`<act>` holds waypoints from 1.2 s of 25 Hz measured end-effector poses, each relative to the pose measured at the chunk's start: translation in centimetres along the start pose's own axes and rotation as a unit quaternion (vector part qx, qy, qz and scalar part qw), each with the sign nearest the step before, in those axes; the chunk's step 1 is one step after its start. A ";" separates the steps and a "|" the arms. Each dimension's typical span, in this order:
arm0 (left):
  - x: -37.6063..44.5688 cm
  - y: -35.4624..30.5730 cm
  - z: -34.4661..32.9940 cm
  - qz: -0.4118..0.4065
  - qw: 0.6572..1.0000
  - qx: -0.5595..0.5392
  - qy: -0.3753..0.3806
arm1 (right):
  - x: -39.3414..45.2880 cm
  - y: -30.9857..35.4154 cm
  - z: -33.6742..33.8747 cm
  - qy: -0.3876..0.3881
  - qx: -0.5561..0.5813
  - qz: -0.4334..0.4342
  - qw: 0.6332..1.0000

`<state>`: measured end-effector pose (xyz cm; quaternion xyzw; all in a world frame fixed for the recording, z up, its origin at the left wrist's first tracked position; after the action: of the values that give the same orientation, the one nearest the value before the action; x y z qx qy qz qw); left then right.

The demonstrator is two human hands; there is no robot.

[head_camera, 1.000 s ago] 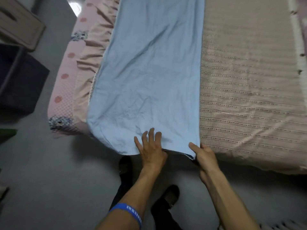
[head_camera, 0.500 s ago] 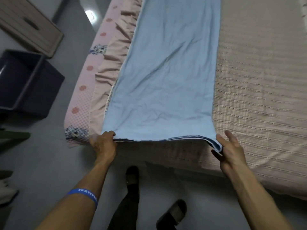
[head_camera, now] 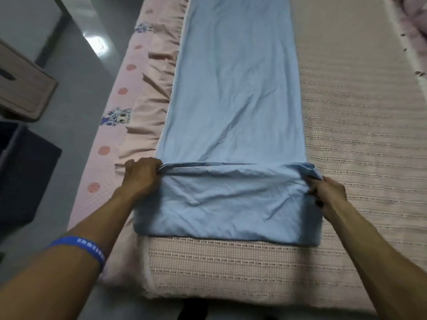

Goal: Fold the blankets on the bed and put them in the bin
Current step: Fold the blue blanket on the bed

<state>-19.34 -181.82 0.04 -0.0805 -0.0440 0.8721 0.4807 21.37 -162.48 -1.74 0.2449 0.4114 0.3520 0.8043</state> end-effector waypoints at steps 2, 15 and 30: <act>4.0 0.4 -1.6 -0.004 0.997 -0.008 0.073 | 2.5 -0.9 -2.0 -0.042 -0.030 0.029 0.998; 18.4 -1.7 -1.3 -0.022 0.995 0.038 0.090 | 13.4 6.3 -7.7 -0.036 0.016 0.036 0.999; -3.8 1.9 -14.7 -0.005 0.994 0.110 0.019 | 2.5 -13.8 -3.7 0.061 -0.540 0.458 0.704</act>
<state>-16.31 -186.04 -14.34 -0.0438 0.0607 0.8673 0.4920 24.38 -168.90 -14.40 -0.0954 0.0363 0.8529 0.5120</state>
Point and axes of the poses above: each hand's wrist, its own x-axis towards the middle knuckle, its own z-axis out of the back of the hand, y = z × x, the point moved 2 cm from there along x, towards the middle knuckle, and after that the axes turned 12 degrees about -y, right-handed, at the moved point
